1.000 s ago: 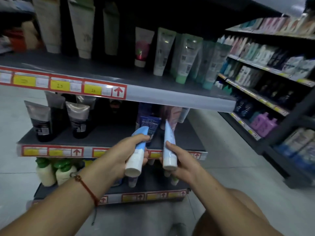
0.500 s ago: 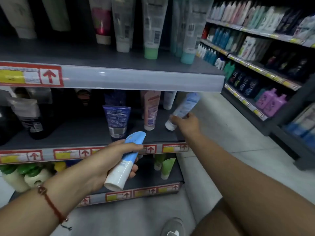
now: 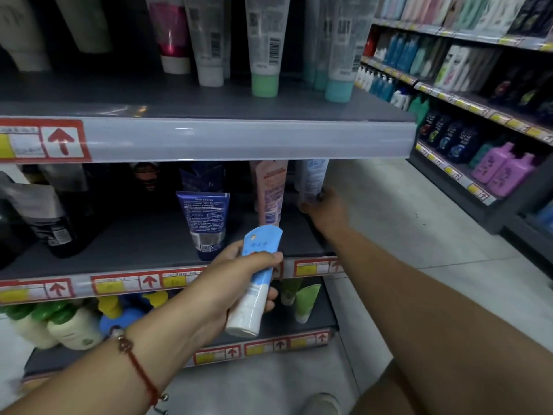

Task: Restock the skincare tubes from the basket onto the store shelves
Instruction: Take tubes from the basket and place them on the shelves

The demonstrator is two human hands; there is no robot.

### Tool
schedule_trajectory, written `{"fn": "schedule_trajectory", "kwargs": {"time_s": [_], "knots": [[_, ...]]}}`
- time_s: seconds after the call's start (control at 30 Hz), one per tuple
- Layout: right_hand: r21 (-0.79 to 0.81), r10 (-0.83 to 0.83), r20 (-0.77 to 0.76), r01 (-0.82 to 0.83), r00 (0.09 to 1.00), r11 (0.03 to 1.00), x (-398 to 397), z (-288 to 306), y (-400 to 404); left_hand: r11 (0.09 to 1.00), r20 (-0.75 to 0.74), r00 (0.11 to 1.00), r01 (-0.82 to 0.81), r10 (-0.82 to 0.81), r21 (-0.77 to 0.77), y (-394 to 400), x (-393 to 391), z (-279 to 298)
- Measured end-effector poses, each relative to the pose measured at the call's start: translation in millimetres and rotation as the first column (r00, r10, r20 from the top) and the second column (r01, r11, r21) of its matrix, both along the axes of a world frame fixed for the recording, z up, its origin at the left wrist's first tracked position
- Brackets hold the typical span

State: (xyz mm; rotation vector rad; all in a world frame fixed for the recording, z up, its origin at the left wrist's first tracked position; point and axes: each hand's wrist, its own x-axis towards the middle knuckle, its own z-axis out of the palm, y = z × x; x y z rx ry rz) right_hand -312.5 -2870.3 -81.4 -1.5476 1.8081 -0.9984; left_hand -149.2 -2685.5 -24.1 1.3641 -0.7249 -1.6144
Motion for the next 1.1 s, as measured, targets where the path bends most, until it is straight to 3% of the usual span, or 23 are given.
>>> {"fn": "schedule_trajectory", "kwargs": {"time_s": [0.23,0.33,0.43,0.53,0.6,0.87,1.0,1.1], "knots": [[0.030,-0.102,0.193,0.098,0.976,0.995,-6.1,40.6,54.2,0.992,0.054,0.995,-0.084,0.090,-0.094,7.2,1.5,0.2],[0.167,0.073,0.330,-0.134,0.941,0.977,-0.3,54.4,111.6,0.992,0.148,0.987,-0.048,0.065,-0.116,12.8,6.0,-2.7],[0.430,0.169,0.610,-0.502,0.774,0.751,6.9,45.8,172.6,0.991,0.194,0.981,0.005,0.022,-0.136,22.4,8.5,-4.0],[0.456,0.176,0.784,-0.745,0.595,0.487,8.1,24.1,206.3,0.985,0.225,0.974,0.061,-0.024,-0.160,31.5,11.6,-6.2],[0.437,0.170,0.824,-0.797,0.541,0.417,5.4,13.2,213.3,0.983,0.227,0.972,0.099,-0.062,-0.154,36.2,13.7,-10.3],[0.367,0.104,0.897,-0.853,0.431,0.371,7.5,-6.5,213.9,0.973,0.282,0.933,0.233,-0.223,-0.002,51.8,25.0,-19.4],[0.372,0.185,0.885,-0.888,0.427,0.270,12.4,-12.7,213.8,0.946,0.293,0.900,0.315,-0.324,0.078,57.5,35.0,-29.3],[0.433,0.293,0.828,-0.877,0.478,0.206,14.8,-15.4,211.3,0.904,0.341,0.837,0.408,-0.427,0.129,61.1,46.2,-32.9]]}}
